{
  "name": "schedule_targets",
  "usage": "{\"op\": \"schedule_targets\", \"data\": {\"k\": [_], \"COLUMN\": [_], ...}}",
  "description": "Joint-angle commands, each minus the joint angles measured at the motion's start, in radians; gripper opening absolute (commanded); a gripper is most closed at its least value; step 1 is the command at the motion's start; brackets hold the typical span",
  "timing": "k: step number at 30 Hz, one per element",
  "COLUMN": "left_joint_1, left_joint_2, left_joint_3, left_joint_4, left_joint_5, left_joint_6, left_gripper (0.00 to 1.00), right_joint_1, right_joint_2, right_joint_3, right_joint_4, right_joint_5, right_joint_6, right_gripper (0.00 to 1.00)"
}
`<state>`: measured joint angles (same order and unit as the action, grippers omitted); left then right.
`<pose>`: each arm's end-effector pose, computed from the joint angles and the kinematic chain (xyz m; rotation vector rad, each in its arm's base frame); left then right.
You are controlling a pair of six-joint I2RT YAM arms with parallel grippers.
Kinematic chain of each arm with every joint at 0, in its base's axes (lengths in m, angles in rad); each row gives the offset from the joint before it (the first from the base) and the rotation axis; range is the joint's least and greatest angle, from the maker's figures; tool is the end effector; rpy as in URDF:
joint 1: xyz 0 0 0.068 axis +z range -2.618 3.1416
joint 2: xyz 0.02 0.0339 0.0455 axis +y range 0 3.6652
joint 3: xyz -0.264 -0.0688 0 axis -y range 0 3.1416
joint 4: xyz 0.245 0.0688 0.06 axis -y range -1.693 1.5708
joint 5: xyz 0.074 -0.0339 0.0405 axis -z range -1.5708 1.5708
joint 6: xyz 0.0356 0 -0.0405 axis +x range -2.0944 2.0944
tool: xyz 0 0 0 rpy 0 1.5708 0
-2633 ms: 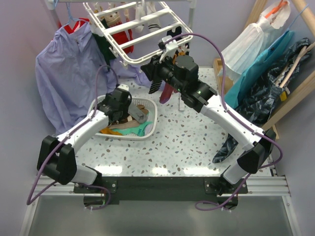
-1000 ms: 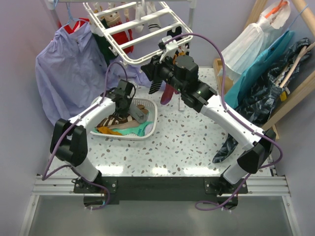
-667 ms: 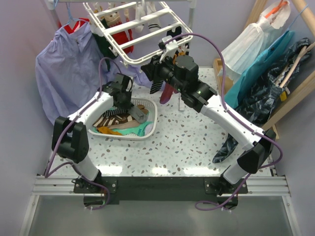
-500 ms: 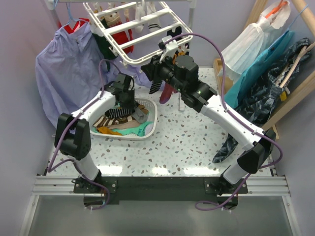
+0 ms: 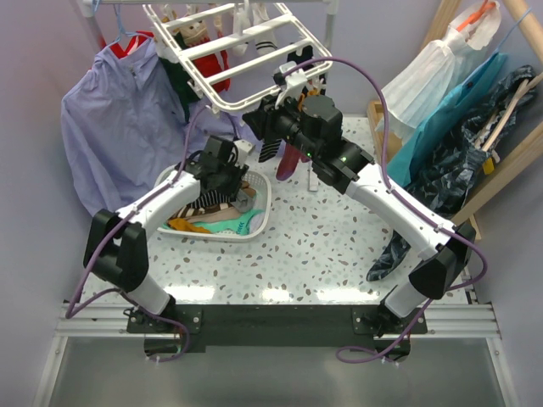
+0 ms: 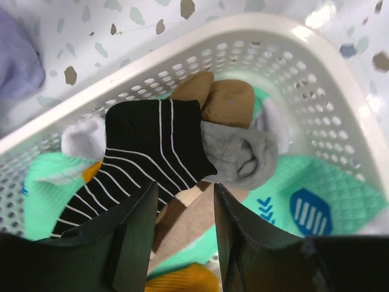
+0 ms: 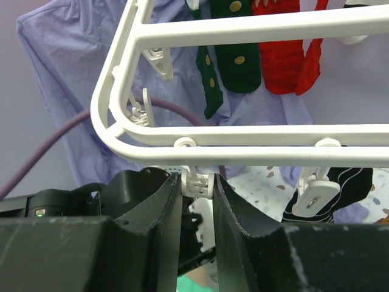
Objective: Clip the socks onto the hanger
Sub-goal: Pick up the sock from the bin.
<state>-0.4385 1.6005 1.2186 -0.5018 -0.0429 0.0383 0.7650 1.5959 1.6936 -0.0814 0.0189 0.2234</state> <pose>0.3149 -0.1460 0.2570 0.5620 2.3922 -0.1231 0.2704 0.2587 0.4628 -0.4146 1.5512 0.7607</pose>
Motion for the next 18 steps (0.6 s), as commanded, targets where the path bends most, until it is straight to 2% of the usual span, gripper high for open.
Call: {"op": "schedule_targets", "data": {"k": [1,4,7,18], "left_joint_1": [-0.023,-0.022,-0.023,-0.023], "left_joint_2": [0.018,0.033,0.067,0.191], "left_joint_3": [-0.014,-0.021,-0.005,0.013], "left_joint_4": [0.045,0.072,0.080,0.103], "left_joint_5": [-0.017,0.024,0.008,-0.037], "left_joint_6": [0.287,0.340,0.365,0.399], "left_gripper": [0.45,0.40,0.36,0.34], "right_joint_1": [-0.004,-0.004,-0.004,-0.004], "right_joint_2": [-0.031,-0.031,-0.033,-0.031], "right_joint_3": [-0.003,0.001,0.001,0.000], "right_joint_4": [0.006,0.008,0.005,0.003], "right_joint_5": [-0.011,-0.013,-0.010,-0.010], "right_joint_6": [0.007,0.007,0.007,0.002], "right_gripper": [0.00,0.00,0.00,0.00]}}
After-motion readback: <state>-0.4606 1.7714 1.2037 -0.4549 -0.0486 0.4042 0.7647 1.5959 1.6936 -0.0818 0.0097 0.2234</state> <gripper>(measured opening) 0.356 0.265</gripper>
